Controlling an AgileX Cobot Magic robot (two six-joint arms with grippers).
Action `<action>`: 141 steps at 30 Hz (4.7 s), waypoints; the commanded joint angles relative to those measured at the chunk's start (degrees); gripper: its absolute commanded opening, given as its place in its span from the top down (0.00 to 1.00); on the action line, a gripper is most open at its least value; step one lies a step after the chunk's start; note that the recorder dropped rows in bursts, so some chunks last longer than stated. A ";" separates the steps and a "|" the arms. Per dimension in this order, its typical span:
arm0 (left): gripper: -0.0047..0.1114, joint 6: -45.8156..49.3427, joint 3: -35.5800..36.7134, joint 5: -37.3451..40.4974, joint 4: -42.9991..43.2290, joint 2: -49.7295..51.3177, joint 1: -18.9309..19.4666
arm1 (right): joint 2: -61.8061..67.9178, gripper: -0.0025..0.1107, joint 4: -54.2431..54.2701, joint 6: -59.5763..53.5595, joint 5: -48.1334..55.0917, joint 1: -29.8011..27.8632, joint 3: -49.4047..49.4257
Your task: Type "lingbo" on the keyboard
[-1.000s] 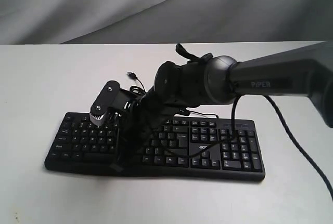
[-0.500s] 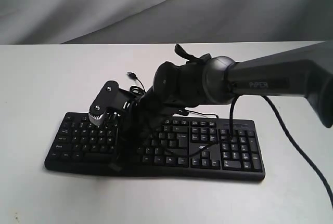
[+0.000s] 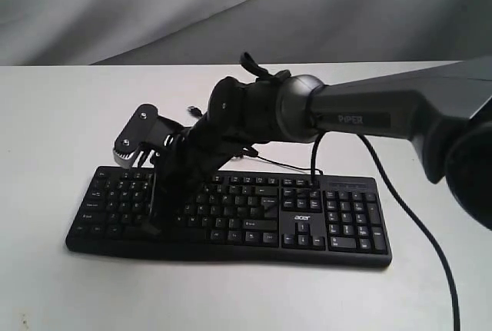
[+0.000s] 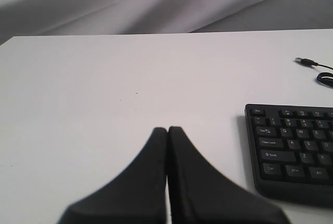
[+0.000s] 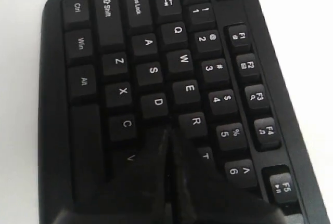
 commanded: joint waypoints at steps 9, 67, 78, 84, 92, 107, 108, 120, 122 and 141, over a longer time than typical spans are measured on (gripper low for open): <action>0.96 -0.12 0.28 -0.34 -0.21 0.28 0.10 | 0.47 0.98 0.56 -0.31 1.59 0.10 -0.49; 0.96 -0.12 0.28 -0.34 -0.21 0.28 0.10 | -2.23 0.98 1.35 -1.63 2.14 -0.39 3.73; 0.96 -0.12 0.28 -0.34 -0.21 0.28 0.10 | -0.46 0.98 2.20 -1.63 2.13 -0.51 3.73; 0.96 -0.12 0.28 -0.34 -0.21 0.28 0.10 | -6.43 0.98 -4.11 2.97 3.06 -2.88 3.73; 0.96 -0.12 0.28 -0.34 -0.21 0.28 0.10 | -9.21 0.98 2.53 -4.01 -1.67 -8.14 11.71; 0.96 -0.12 0.28 -0.34 -0.21 0.28 0.10 | -7.16 0.98 9.92 -11.24 -2.37 -9.27 13.78; 0.96 -0.12 0.28 -0.34 -0.21 0.28 0.10 | -7.07 0.98 10.02 -11.24 -2.37 -9.27 13.78; 0.96 -0.12 0.28 -0.34 -0.21 0.28 0.10 | -6.91 0.98 10.14 -11.24 -0.88 -9.27 13.78; 0.96 -0.12 0.28 -0.34 -0.21 0.28 0.10 | -6.66 0.98 10.14 -11.24 -0.88 -9.27 13.78; 0.96 -0.12 0.28 -0.34 -0.21 0.28 0.10 | -6.20 0.98 9.70 -11.24 -1.01 -9.27 14.16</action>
